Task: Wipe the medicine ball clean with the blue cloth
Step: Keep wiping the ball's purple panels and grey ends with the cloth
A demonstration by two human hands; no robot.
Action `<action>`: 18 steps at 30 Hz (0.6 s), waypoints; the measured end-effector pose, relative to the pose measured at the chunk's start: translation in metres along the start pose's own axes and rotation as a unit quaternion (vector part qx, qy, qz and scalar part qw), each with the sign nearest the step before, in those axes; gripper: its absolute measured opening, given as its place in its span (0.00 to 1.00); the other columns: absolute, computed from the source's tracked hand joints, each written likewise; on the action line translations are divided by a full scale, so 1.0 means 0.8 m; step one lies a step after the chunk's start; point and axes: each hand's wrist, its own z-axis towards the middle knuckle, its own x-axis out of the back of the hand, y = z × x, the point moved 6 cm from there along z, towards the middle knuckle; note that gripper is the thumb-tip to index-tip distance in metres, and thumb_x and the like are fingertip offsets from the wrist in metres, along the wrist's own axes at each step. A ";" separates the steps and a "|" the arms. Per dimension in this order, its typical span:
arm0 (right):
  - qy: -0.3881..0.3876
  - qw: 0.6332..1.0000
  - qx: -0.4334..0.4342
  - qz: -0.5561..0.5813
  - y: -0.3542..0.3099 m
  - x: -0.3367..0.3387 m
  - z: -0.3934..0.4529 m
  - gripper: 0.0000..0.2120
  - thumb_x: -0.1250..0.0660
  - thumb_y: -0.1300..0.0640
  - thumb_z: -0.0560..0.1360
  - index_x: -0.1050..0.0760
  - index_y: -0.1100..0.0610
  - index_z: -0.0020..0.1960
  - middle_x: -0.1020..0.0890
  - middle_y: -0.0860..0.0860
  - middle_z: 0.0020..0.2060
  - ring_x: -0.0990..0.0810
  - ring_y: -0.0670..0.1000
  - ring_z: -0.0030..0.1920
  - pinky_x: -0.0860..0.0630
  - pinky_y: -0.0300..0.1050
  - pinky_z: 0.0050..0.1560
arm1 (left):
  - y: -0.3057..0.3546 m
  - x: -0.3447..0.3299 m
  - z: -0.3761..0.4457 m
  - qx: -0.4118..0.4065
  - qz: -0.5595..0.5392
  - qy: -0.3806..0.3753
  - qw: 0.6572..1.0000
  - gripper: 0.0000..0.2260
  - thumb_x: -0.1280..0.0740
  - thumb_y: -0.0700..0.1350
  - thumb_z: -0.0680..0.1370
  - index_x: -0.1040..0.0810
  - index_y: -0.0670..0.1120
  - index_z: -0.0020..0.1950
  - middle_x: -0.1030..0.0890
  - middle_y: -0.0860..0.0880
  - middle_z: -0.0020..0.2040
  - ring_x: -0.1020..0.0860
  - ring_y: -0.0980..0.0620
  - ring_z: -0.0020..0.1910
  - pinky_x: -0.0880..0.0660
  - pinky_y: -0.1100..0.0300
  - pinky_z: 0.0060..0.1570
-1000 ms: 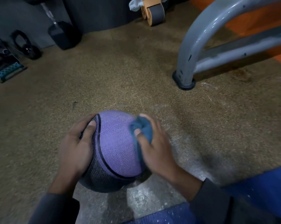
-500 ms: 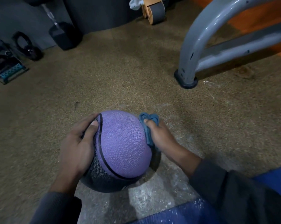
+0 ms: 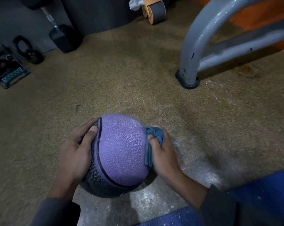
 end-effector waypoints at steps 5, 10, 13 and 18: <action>-0.030 0.970 0.197 -0.136 -0.061 -0.009 -0.039 0.24 0.44 0.42 0.74 0.37 0.42 0.70 0.34 0.39 0.67 0.35 0.41 0.67 0.38 0.37 0.65 | 0.006 -0.002 -0.009 -0.022 -0.007 -0.006 1.000 0.15 0.39 0.50 0.77 0.20 0.57 0.62 0.21 0.59 0.65 0.28 0.63 0.68 0.35 0.59 0.69; -0.035 0.986 -0.156 0.054 0.027 0.003 0.043 0.09 0.39 0.49 0.79 0.23 0.52 0.47 0.18 0.52 0.43 0.20 0.54 0.45 0.25 0.57 0.50 | 0.015 -0.003 -0.015 -0.042 0.018 -0.004 0.999 0.14 0.39 0.52 0.77 0.22 0.63 0.60 0.22 0.60 0.65 0.29 0.68 0.66 0.37 0.63 0.69; -0.037 0.997 -0.041 -0.057 -0.006 0.007 0.019 0.15 0.42 0.43 0.76 0.25 0.49 0.58 0.21 0.47 0.54 0.22 0.49 0.54 0.26 0.51 0.56 | 0.014 -0.004 -0.016 -0.058 0.025 -0.017 0.998 0.17 0.40 0.57 0.76 0.21 0.61 0.62 0.23 0.60 0.67 0.30 0.63 0.69 0.37 0.56 0.72; -0.036 0.939 0.239 -0.246 -0.085 -0.008 -0.056 0.26 0.45 0.41 0.74 0.36 0.45 0.72 0.34 0.42 0.68 0.34 0.45 0.65 0.37 0.42 0.62 | 0.016 -0.003 -0.034 -0.094 0.032 -0.033 0.994 0.19 0.40 0.57 0.76 0.21 0.56 0.65 0.24 0.60 0.68 0.30 0.60 0.71 0.36 0.53 0.72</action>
